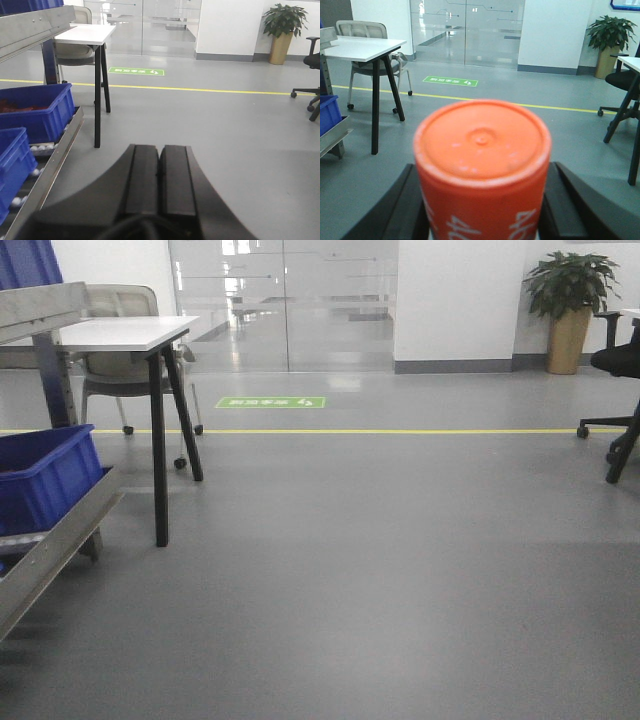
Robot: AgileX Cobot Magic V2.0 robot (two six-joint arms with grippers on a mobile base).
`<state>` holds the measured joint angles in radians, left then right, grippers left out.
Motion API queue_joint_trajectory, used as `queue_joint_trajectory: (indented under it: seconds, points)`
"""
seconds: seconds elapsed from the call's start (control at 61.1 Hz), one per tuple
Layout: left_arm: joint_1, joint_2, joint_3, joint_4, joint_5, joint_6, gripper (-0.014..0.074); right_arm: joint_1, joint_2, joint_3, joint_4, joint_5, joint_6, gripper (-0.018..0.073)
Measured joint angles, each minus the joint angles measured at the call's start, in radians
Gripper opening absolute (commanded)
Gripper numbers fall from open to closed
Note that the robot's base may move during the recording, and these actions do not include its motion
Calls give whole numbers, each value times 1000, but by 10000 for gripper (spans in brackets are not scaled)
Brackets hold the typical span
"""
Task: Grab orange capacitor from left shelf to right conveyor
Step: 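Drive the base across the room to the red conveyor table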
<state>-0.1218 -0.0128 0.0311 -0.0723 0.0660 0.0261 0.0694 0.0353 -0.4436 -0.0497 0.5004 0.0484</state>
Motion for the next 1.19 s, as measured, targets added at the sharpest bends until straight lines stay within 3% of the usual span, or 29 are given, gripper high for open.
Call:
queue_joint_trajectory:
  seconds: [1.014,1.194]
  points:
    - [0,0,0,0,0,0,-127,-1,0,0,0,-2,0,66]
    - [57,0,0,0,0,0,-127,-1,0,0,0,-2,0,66]
